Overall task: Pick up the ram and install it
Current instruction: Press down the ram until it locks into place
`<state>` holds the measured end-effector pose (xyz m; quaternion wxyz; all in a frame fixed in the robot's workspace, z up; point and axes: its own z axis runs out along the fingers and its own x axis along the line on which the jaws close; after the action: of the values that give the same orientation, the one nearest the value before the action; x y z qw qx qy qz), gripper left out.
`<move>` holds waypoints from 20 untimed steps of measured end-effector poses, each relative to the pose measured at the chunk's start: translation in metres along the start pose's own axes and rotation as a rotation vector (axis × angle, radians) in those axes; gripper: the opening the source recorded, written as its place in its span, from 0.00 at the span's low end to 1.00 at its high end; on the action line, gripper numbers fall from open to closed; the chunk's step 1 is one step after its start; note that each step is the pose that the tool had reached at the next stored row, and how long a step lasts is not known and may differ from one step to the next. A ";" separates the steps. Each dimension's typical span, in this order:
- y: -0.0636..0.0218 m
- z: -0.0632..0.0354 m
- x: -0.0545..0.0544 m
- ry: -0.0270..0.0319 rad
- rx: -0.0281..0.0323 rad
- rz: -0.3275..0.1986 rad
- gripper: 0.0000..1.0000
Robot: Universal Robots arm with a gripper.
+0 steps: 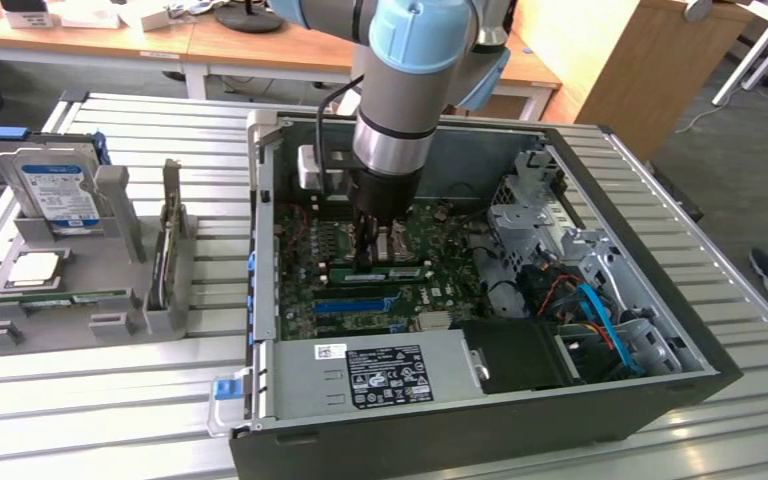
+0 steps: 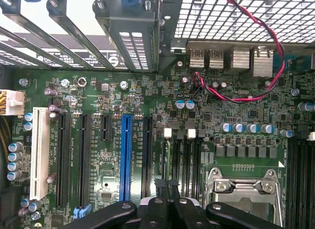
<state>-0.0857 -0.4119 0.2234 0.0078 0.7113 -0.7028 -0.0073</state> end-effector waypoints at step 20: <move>-0.0001 0.0020 0.000 -0.0001 0.0005 0.000 0.11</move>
<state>-0.0857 -0.4119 0.2215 0.0076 0.7113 -0.7028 -0.0072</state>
